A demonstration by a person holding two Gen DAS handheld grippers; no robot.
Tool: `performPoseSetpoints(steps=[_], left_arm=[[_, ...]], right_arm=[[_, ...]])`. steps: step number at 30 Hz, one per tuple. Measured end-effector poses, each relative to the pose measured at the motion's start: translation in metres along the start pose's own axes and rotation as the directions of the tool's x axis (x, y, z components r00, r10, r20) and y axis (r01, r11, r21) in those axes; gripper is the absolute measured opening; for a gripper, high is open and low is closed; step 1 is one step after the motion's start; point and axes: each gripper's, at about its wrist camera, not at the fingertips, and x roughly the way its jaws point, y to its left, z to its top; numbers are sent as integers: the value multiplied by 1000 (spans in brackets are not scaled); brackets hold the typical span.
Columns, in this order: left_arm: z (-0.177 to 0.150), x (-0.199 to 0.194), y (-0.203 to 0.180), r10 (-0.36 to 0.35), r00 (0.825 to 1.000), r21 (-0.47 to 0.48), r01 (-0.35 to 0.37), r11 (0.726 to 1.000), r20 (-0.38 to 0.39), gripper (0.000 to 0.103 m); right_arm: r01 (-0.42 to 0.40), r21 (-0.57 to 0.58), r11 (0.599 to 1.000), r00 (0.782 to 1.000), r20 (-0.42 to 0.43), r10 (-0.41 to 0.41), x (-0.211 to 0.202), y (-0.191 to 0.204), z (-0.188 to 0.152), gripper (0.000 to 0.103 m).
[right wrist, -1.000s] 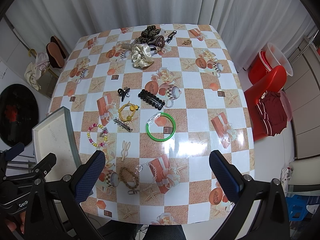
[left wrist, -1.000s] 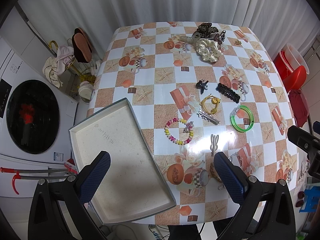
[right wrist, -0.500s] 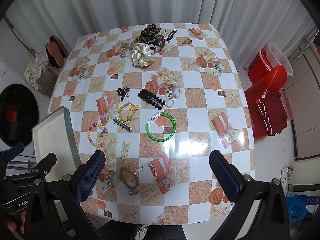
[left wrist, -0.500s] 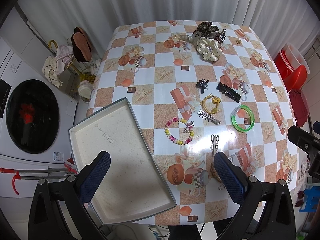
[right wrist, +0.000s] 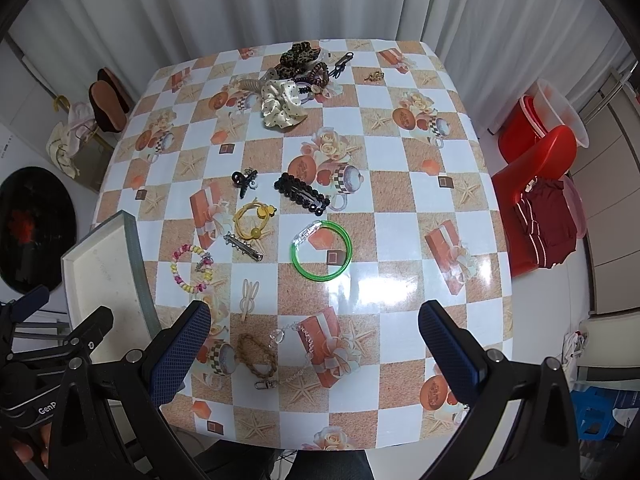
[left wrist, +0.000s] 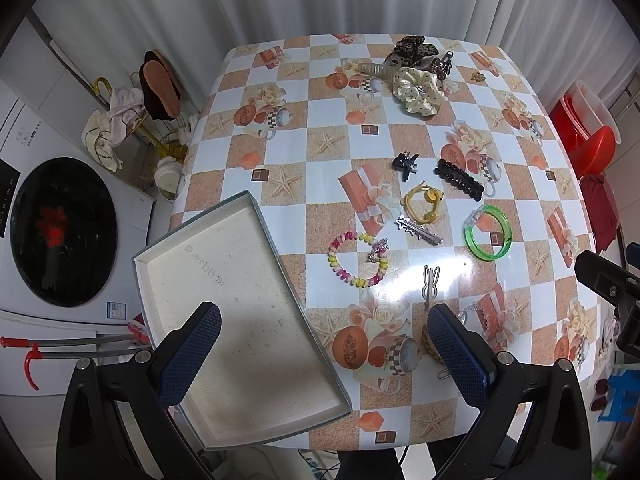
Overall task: Organize jewelry
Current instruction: 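Grasp the green bangle with the right tool while the left tool grasps the black claw clip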
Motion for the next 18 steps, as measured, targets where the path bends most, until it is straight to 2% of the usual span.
performPoseSetpoints(steps=[6,11,18], left_arm=[[-7,6,1,2,1000,1,-2,1000,-25,103],[7,24,-7,8,998,-4,-8,1000,-60,103],[24,57,-12,-2,994,-21,-1,1000,-107,103]], right_arm=[[-8,7,1000,1000,-30,8,7,-5,-4,103],[-19,45,999,996,-84,22,24,-21,-1,103],[7,87,996,989,-148,6,56,-40,-7,103]])
